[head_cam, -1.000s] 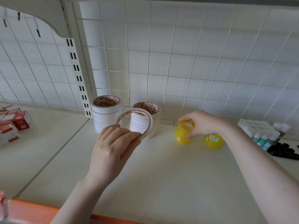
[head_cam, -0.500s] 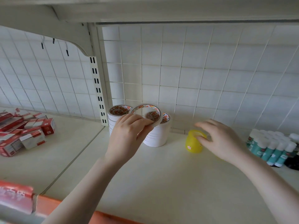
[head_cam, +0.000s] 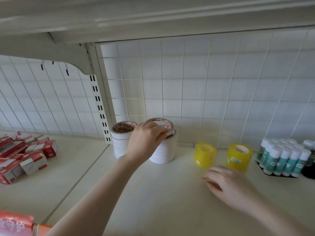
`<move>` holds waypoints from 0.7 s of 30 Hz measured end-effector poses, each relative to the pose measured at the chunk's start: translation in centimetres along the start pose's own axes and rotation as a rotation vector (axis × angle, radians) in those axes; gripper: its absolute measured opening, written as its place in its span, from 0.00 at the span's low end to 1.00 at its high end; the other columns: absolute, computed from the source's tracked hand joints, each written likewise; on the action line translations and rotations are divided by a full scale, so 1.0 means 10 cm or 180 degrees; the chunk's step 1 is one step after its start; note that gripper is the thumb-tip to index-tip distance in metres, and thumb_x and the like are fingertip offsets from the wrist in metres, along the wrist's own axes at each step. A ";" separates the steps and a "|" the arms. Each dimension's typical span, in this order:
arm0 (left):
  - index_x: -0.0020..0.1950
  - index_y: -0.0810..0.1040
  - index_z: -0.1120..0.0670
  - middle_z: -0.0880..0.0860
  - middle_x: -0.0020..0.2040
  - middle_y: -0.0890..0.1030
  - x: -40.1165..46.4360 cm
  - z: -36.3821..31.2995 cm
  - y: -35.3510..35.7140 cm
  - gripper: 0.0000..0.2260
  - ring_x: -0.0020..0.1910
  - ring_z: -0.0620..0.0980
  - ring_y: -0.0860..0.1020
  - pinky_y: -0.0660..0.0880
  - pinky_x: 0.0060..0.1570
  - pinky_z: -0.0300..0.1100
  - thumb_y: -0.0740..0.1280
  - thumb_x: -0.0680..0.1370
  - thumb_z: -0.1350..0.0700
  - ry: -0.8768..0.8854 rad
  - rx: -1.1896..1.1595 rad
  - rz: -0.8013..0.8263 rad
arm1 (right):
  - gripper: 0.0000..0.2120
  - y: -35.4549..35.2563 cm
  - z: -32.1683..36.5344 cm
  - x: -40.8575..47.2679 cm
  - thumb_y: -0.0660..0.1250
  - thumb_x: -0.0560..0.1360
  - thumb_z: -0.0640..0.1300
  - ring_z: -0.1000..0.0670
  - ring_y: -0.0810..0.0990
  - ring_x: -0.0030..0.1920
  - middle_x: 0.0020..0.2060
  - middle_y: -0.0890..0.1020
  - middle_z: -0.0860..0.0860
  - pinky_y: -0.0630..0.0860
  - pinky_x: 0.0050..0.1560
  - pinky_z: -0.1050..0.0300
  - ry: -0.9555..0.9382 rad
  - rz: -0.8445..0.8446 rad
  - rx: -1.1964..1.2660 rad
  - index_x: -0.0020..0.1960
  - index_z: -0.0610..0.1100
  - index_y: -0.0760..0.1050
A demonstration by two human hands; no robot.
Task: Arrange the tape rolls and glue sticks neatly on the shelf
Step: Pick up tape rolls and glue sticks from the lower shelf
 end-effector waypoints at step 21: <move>0.48 0.81 0.49 0.47 0.41 0.80 0.08 0.11 0.24 0.11 0.41 0.49 0.77 0.74 0.41 0.49 0.63 0.73 0.45 -0.0270 -0.0489 0.1066 | 0.16 0.09 -0.15 -0.04 0.53 0.72 0.51 0.54 0.76 0.36 0.34 0.76 0.56 0.75 0.29 0.59 0.0251 -0.0223 -0.0199 0.36 0.51 0.78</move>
Point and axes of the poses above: each hand's wrist, its own x-axis towards the middle knuckle, its own y-axis out of the palm, z = x × y, the point moved 7 cm from there along x, towards the middle knuckle
